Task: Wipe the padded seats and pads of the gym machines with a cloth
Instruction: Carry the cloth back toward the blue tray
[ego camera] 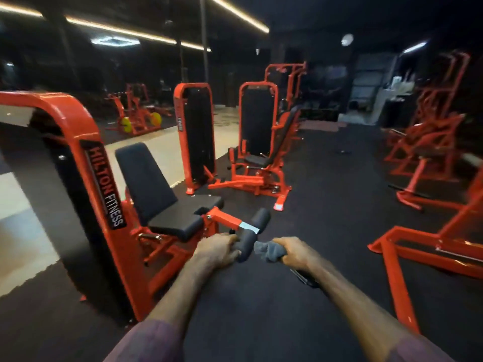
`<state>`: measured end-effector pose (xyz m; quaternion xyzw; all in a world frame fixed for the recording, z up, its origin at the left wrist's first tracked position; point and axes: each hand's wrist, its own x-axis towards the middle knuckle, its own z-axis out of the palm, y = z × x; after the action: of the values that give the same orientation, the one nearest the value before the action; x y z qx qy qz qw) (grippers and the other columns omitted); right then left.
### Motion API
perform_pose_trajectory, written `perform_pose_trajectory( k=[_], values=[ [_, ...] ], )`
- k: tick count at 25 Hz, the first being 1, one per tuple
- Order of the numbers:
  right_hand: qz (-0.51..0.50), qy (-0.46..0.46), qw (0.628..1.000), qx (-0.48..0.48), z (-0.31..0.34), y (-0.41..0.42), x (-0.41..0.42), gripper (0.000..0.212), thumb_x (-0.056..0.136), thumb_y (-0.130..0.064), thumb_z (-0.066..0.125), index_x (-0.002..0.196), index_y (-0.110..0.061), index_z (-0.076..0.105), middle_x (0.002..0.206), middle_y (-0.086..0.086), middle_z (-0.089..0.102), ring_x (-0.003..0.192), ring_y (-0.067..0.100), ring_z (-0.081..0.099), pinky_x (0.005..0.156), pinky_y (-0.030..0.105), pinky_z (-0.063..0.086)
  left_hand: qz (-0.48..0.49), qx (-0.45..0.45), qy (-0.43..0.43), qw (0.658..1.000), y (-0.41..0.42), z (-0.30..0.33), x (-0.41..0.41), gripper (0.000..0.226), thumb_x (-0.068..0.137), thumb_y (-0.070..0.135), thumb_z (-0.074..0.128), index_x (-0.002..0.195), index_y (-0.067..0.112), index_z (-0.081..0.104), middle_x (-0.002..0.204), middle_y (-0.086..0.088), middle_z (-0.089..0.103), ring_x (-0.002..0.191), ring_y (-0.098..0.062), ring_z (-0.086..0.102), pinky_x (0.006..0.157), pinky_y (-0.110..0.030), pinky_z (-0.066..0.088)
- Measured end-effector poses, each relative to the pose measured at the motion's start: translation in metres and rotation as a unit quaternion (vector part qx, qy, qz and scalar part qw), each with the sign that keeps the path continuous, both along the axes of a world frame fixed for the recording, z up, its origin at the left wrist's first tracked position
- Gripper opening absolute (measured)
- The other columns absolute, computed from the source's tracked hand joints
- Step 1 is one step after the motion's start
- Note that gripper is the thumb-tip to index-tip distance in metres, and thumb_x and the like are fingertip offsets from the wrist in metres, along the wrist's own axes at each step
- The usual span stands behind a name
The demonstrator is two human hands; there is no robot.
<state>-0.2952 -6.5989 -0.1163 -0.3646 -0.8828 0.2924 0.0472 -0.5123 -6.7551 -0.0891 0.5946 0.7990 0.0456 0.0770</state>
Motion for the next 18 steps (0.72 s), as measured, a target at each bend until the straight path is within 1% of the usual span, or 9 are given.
perform_pose_trajectory(
  k=[2,4,6,8,11,12,13,16,18],
  values=[
    [-0.033,0.006,0.999,0.008,-0.001,0.07,0.024,0.043,0.07,-0.012,0.056,0.1,-0.039,0.069,0.103,-0.015,0.075,0.101,0.007,0.071,0.091,0.037,0.059,-0.033,0.0,0.003,0.999,0.079,0.006,0.011,0.051,0.091,0.056,0.046,0.134,0.031,0.059,0.138,0.0,0.064,0.128,-0.03,0.062,0.099,-0.046,0.054],
    [-0.064,0.007,0.998,0.017,0.005,0.133,0.041,0.05,0.066,-0.009,0.053,0.105,-0.036,0.071,0.104,-0.014,0.075,0.101,0.007,0.071,0.09,0.036,0.059,-0.058,-0.004,0.005,0.998,0.161,0.005,0.015,0.048,0.091,0.055,0.049,0.131,0.031,0.06,0.136,0.0,0.065,0.127,-0.029,0.063,0.1,-0.046,0.054],
    [-0.093,0.021,0.995,0.032,0.008,0.198,0.046,0.051,0.067,-0.004,0.052,0.105,-0.03,0.073,0.103,-0.013,0.076,0.102,0.005,0.071,0.09,0.032,0.058,-0.076,-0.001,0.015,0.997,0.24,0.009,0.01,0.048,0.096,0.052,0.055,0.14,0.034,0.057,0.143,0.004,0.061,0.133,-0.026,0.059,0.106,-0.045,0.051],
    [-0.114,0.024,0.992,0.046,0.014,0.269,0.042,0.049,0.068,-0.003,0.052,0.105,-0.027,0.074,0.103,-0.012,0.077,0.102,0.005,0.071,0.089,0.03,0.058,-0.095,0.022,0.022,0.995,0.327,0.012,-0.001,0.052,0.097,0.051,0.056,0.146,0.036,0.054,0.148,0.007,0.059,0.137,-0.023,0.056,0.109,-0.045,0.049],
    [-0.145,0.031,0.987,0.067,0.023,0.378,0.028,0.05,0.071,-0.007,0.054,0.109,-0.034,0.072,0.104,-0.012,0.076,0.102,0.006,0.071,0.089,0.033,0.058,-0.125,0.033,0.023,0.991,0.458,0.018,-0.028,0.051,0.096,0.053,0.057,0.143,0.034,0.055,0.147,0.005,0.06,0.137,-0.023,0.056,0.108,-0.045,0.049],
    [-0.149,0.022,0.986,0.074,0.025,0.4,0.024,0.049,0.072,-0.007,0.055,0.108,-0.036,0.071,0.105,-0.012,0.075,0.102,0.005,0.07,0.09,0.034,0.058,-0.125,0.032,0.018,0.991,0.485,0.022,-0.033,0.051,0.096,0.054,0.056,0.144,0.035,0.055,0.147,0.005,0.06,0.137,-0.024,0.057,0.107,-0.045,0.049],
    [-0.16,0.013,0.984,0.076,0.033,0.441,0.018,0.049,0.072,-0.007,0.055,0.108,-0.038,0.07,0.105,-0.013,0.074,0.102,0.006,0.07,0.09,0.034,0.058,-0.134,0.033,0.014,0.99,0.533,0.028,-0.04,0.052,0.096,0.054,0.056,0.144,0.035,0.054,0.147,0.005,0.061,0.136,-0.023,0.057,0.106,-0.044,0.05],
    [-0.182,-0.004,0.979,0.087,0.053,0.544,0.007,0.054,0.074,-0.008,0.056,0.117,-0.038,0.069,0.112,-0.013,0.071,0.107,0.009,0.068,0.09,0.031,0.056,-0.163,0.042,0.017,0.986,0.657,0.047,-0.056,0.053,0.097,0.053,0.056,0.147,0.033,0.052,0.145,0.006,0.063,0.136,-0.022,0.057,0.106,-0.043,0.051],
    [-0.192,-0.002,0.978,0.087,0.055,0.613,0.001,0.058,0.071,-0.012,0.055,0.121,-0.037,0.069,0.115,-0.011,0.071,0.11,0.011,0.067,0.092,0.031,0.055,-0.181,0.042,0.025,0.982,0.734,0.048,-0.063,0.053,0.098,0.052,0.056,0.147,0.033,0.053,0.146,0.004,0.062,0.137,-0.022,0.057,0.107,-0.044,0.051]
  ],
)
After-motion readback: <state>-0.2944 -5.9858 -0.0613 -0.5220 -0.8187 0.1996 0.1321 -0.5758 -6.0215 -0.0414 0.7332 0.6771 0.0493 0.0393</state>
